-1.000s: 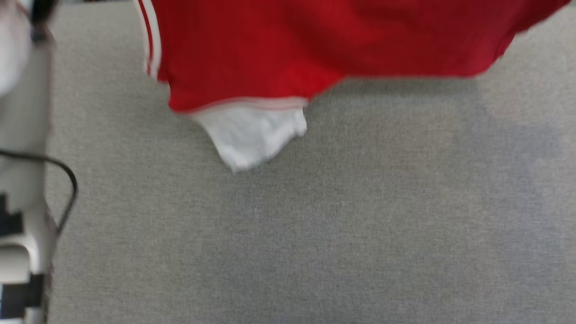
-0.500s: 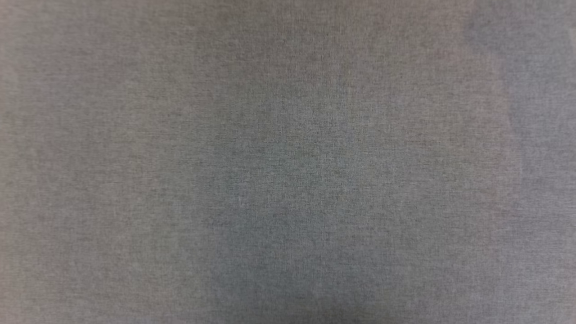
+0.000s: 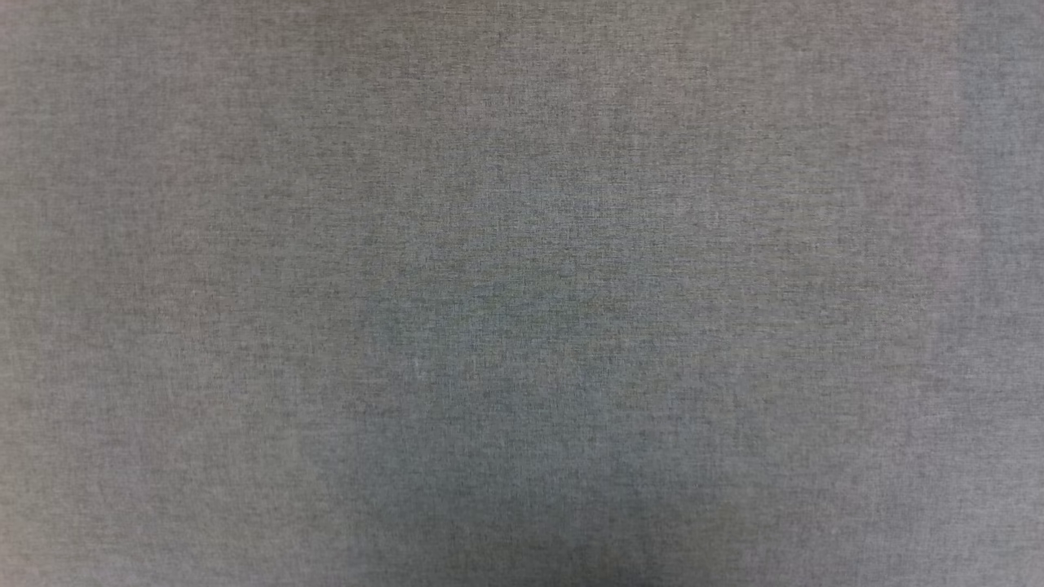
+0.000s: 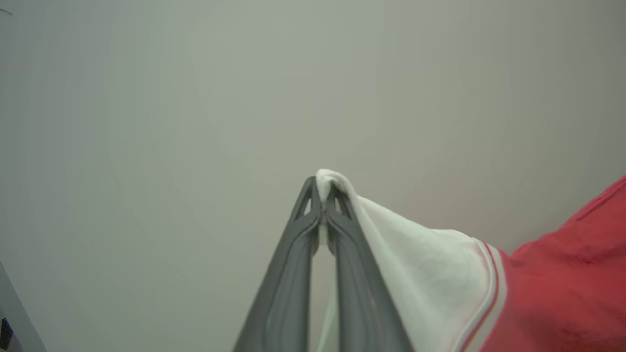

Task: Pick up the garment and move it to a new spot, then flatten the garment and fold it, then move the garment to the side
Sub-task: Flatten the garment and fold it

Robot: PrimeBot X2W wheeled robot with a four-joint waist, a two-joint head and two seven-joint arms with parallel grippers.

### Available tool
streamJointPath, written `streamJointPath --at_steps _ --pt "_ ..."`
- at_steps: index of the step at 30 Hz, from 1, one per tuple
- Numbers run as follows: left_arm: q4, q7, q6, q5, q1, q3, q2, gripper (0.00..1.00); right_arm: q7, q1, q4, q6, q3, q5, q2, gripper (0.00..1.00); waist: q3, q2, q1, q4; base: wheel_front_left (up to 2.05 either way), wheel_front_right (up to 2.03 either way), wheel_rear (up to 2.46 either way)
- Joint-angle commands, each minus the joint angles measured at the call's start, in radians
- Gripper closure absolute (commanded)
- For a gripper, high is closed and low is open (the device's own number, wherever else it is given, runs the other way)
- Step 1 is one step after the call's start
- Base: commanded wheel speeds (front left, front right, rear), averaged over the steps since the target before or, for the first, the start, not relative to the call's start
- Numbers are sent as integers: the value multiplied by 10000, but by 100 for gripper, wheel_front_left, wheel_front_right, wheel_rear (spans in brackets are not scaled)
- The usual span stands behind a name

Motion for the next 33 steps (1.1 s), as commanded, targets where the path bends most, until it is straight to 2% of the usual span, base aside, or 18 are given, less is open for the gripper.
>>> streamJointPath --at_steps 1,4,5,7,15,20,33 --pt "-6 -100 -28 -80 406 -38 58 100 -165 372 59 -4 143 210 50 100 5 0 -2 -18 0 0 0" --pt "-188 -158 -28 -26 1075 -249 214 100 -321 990 -15 -4 547 559 57 100 -52 0 -2 -76 0 0 0" --pt "-482 -186 12 -157 2029 -167 338 100 -478 1747 -211 -4 979 937 -10 100 -204 0 -2 -115 0 0 0" --pt "-790 -192 94 -245 2754 -67 391 100 -559 2271 -407 -4 1301 1147 -105 100 -332 0 -2 -132 0 0 0" --pt "-2608 -197 663 -519 6594 454 426 100 -970 4672 -1099 -4 2222 2095 -522 100 -1344 0 -2 -81 0 0 0" --pt "-3407 -197 854 -559 9246 517 632 100 -1262 6256 -1393 -4 2796 2569 -607 100 -2242 0 -2 -142 0 0 0" --pt "-4837 -160 1427 -1371 14659 438 769 100 -1553 10035 -2138 -4 3458 3445 -1379 100 -4405 0 -2 -89 0 0 0"
